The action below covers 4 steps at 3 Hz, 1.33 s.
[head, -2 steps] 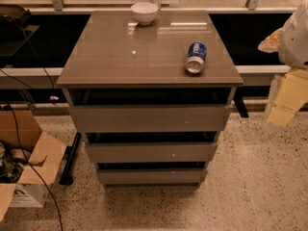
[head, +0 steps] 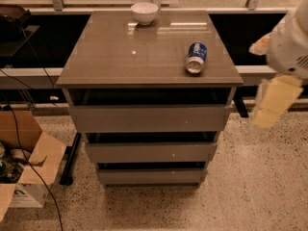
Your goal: Open top drawer
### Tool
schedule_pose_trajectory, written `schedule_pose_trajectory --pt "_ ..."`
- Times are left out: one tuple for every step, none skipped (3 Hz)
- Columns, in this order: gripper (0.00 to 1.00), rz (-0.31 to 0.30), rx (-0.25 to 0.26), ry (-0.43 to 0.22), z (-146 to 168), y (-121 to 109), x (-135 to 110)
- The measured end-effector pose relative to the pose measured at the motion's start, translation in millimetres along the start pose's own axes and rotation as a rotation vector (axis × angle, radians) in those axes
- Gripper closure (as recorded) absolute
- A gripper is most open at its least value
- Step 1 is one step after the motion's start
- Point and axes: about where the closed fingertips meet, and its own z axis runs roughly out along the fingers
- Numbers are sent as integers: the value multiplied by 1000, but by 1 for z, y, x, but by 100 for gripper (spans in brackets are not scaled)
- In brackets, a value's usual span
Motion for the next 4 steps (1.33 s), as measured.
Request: schedule_pose_trajectory --pt "0 -20 19 -87 58 -4 -28" --pt "0 5 14 -174 103 -13 -33" --pt "0 8 29 -184 104 -18 -36" --pt "0 43 -21 -183 145 -6 -40"
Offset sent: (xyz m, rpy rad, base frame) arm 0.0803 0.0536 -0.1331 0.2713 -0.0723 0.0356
